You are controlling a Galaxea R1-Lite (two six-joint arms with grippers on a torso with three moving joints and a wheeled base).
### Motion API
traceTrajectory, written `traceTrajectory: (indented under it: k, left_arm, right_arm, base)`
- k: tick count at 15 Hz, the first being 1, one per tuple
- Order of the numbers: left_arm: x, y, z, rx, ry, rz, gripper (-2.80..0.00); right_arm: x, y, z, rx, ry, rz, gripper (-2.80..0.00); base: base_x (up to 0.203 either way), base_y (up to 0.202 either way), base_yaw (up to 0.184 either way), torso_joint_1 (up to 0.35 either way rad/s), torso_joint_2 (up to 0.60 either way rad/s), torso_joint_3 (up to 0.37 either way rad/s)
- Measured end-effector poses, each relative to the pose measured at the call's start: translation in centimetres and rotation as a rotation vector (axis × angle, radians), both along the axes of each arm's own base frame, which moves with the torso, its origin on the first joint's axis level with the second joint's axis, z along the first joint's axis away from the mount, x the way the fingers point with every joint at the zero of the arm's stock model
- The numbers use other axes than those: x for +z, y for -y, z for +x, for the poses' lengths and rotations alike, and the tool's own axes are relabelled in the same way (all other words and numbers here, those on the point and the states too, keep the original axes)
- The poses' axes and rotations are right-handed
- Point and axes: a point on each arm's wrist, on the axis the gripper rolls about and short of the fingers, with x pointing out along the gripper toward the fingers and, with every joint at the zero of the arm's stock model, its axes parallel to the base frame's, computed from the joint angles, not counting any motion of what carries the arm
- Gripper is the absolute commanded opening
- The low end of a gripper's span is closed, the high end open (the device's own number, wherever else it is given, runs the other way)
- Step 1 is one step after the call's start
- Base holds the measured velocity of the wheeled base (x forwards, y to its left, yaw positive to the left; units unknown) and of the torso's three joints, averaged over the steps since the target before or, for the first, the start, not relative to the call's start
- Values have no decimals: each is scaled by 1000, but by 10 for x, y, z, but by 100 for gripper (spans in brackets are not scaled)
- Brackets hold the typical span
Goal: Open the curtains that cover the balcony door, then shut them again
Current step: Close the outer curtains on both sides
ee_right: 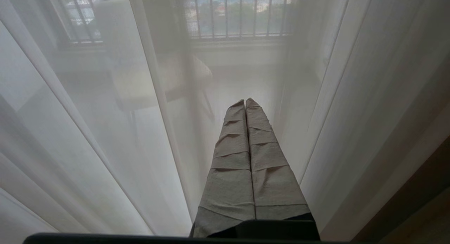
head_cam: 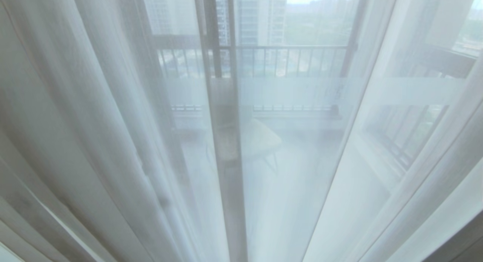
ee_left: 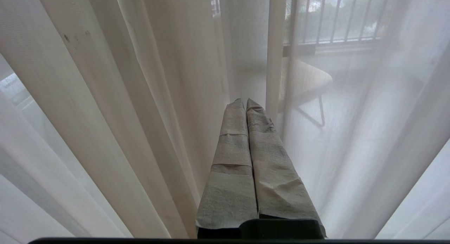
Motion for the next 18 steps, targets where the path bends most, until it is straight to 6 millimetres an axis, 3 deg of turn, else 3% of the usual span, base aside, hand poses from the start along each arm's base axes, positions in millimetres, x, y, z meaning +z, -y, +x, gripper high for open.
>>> traceTrajectory:
  k: [11, 18]
  left_arm:
    - [0, 0, 0, -1, -4, -35, -280]
    - [0, 0, 0, -2, -4, -36, -280]
  right_arm:
    - [0, 0, 0, 1, 0, 0, -280]
    - [0, 0, 0, 1, 0, 0, -280]
  base:
    - [0, -7, 0, 0, 1, 0]
    - [0, -180, 3, 1, 3, 3]
